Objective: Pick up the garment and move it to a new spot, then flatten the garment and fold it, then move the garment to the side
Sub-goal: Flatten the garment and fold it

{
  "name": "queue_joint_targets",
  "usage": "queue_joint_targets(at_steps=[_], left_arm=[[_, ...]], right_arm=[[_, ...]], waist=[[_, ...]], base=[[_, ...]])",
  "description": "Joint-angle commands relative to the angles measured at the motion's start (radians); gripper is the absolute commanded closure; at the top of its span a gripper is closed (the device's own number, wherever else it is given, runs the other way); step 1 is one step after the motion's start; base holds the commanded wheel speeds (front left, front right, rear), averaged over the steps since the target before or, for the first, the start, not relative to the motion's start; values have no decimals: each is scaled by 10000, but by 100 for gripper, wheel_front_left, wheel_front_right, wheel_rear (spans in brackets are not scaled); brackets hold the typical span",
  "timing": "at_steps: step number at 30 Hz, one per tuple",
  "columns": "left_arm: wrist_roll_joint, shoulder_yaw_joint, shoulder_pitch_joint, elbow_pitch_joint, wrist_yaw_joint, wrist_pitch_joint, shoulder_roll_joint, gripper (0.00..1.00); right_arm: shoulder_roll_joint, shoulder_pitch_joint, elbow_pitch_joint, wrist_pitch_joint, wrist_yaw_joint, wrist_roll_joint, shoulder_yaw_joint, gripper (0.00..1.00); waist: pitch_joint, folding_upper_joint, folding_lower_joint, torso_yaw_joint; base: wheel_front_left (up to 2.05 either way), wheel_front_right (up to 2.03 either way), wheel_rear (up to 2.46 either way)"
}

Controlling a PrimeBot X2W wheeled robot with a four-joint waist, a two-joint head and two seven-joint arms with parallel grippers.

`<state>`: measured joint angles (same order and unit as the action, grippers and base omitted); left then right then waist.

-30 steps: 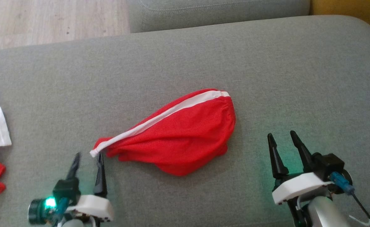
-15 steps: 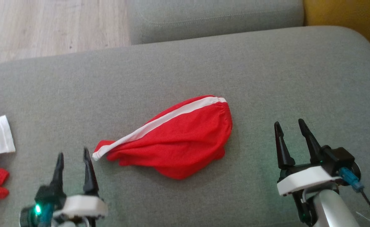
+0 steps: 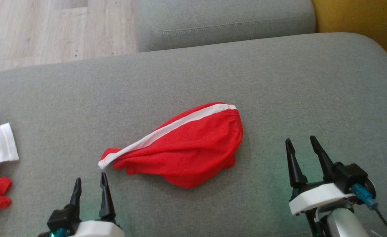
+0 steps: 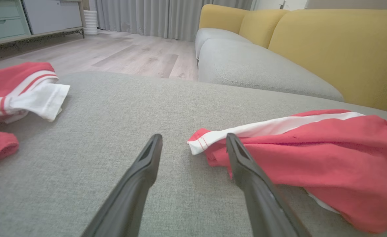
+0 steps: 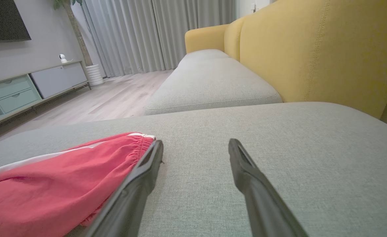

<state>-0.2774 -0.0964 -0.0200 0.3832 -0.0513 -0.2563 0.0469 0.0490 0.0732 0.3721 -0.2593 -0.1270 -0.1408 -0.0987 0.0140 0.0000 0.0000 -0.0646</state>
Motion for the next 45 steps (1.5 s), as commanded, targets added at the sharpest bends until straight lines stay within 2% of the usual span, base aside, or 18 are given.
queue_joint_targets(at_steps=[1, 6, 7, 8, 10, 18, 24, 31, 39, 40, 42, 43, 45], left_arm=[[-240, 259, 492, -222, 158, -55, 35, 0], [-769, 233, 932, 174, 452, -55, 34, 0], [-1230, 160, 1145, 389, 778, -55, 34, 0], [-1230, 160, 1145, 389, 778, -55, 34, 0], [-1824, 189, 1363, 537, 1093, -55, 34, 0], [-3100, 236, 2235, 1658, 1608, -55, 34, 0], [-3950, -22, 2699, 2378, 1777, -55, 34, 0], [-4853, -685, 2783, 2216, 1815, -55, 34, 0], [-5504, -865, 2777, 2090, 1818, -55, 34, 0], [-5521, -889, 2768, 2070, 1818, -55, 34, 24], [-5556, -990, 2739, 2050, 1818, -55, 34, 84], [-5590, -1035, 2729, 2055, 1818, -55, 34, 100], [-5669, -1137, 2734, 2074, 1818, -55, 34, 100]], right_arm=[[12, 353, -246, -25, -37, 26, -306, 0], [12, 399, -158, -25, -37, 27, -381, 0], [12, 436, -139, -25, -37, 24, -436, 0], [12, 436, -139, -25, -37, 24, -436, 0], [12, 488, -137, -25, -37, 27, -462, 0], [12, 667, -84, -25, -37, 138, -494, 0], [12, 751, -69, -25, -37, 182, -503, 0], [12, 838, -83, -25, -37, 200, -472, 0], [12, 883, -66, -25, -37, 146, -465, 0], [12, 883, -65, -25, -37, 140, -461, 0], [12, 889, -66, -25, -37, 123, -458, 0], [12, 894, -67, -25, -37, 115, -463, 0], [12, 910, -69, -25, -37, 106, -477, 0]], waist=[[68, 0, 0, 61], [275, 0, 0, 148], [381, 0, 0, 153], [381, 0, 0, 153], [497, 0, 0, 154], [917, 0, 0, 90], [1141, 0, 0, 25], [1319, 0, 0, -1], [1385, 0, 0, 9], [1390, 0, 0, 15], [1405, 0, 0, 28], [1413, 0, 0, 33], [1430, 0, 0, 41]], base=[[0, 0, 0], [0, 0, 0], [0, 0, 0], [0, 0, 0], [0, 0, 0], [0, 0, 0], [0, 0, 0], [0, 0, 0], [0, 0, 0], [0, 0, 0], [0, 0, 0], [0, 0, 0], [0, 0, 0]])
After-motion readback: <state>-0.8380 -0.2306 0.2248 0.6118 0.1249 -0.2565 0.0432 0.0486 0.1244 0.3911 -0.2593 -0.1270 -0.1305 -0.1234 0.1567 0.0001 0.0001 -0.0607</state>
